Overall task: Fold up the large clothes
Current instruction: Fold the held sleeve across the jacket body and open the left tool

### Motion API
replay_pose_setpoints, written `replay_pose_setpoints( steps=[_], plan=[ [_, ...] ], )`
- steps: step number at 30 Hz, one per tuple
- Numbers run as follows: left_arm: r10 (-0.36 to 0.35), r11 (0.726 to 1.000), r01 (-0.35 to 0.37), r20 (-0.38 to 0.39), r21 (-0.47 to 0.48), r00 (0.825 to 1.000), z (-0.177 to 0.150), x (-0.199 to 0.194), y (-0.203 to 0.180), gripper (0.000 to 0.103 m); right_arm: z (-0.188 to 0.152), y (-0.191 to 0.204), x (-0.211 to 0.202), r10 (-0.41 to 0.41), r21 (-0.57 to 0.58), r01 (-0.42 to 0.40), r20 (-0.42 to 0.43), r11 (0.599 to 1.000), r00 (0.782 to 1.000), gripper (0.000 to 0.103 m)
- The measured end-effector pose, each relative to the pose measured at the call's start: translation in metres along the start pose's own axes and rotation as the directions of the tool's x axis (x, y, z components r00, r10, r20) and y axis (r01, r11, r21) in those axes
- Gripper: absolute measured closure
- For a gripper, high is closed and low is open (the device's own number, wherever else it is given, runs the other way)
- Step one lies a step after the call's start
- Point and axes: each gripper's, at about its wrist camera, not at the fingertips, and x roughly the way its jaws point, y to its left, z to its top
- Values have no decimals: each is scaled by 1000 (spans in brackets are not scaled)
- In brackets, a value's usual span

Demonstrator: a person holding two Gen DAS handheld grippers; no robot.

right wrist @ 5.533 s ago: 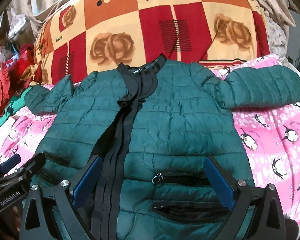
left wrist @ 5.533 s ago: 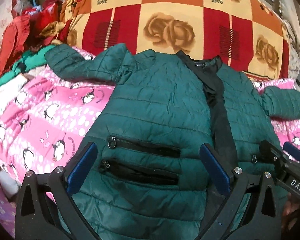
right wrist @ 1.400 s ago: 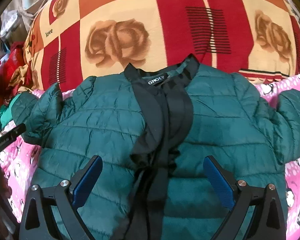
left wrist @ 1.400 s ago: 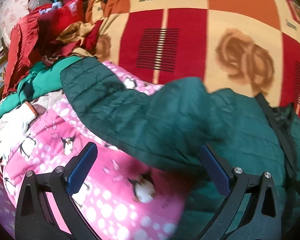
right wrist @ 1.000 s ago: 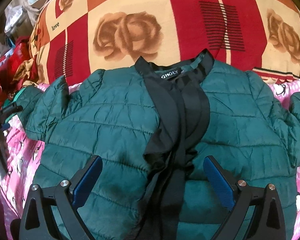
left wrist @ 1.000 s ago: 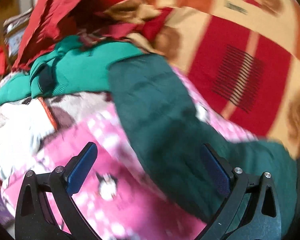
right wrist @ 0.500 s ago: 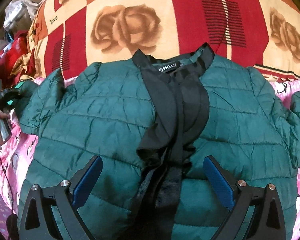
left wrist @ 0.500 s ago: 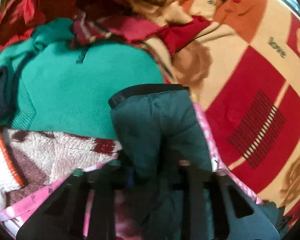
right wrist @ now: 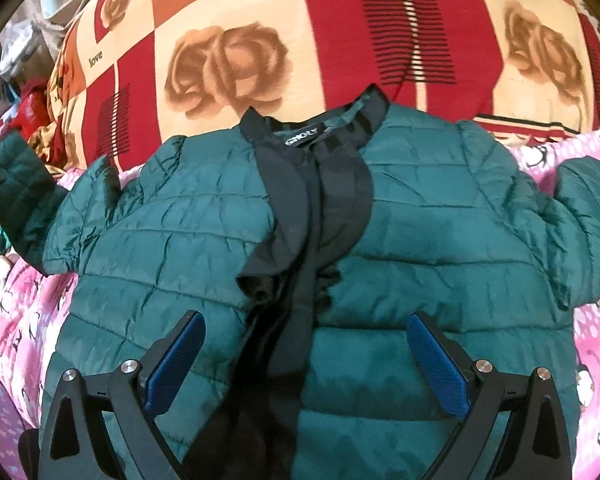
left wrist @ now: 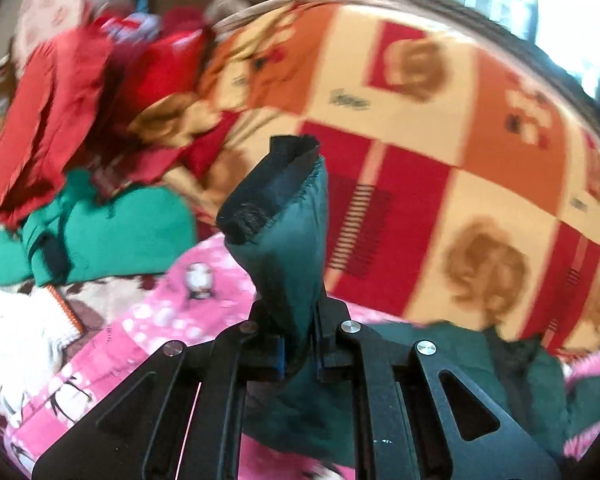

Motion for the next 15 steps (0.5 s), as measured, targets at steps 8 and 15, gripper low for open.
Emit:
replay_pose_setpoints(
  steps=[8,15],
  plan=[
    [-140,973,151,-75,174,987,-31,-26,-110,94,-3,-20,-26,-10,30,9,35,1000,999,3],
    [-203,929,251,-196,271,960,-93,-10,-207,94,-7,-49,-42,-40,71,36,56,997,998,3]
  ],
)
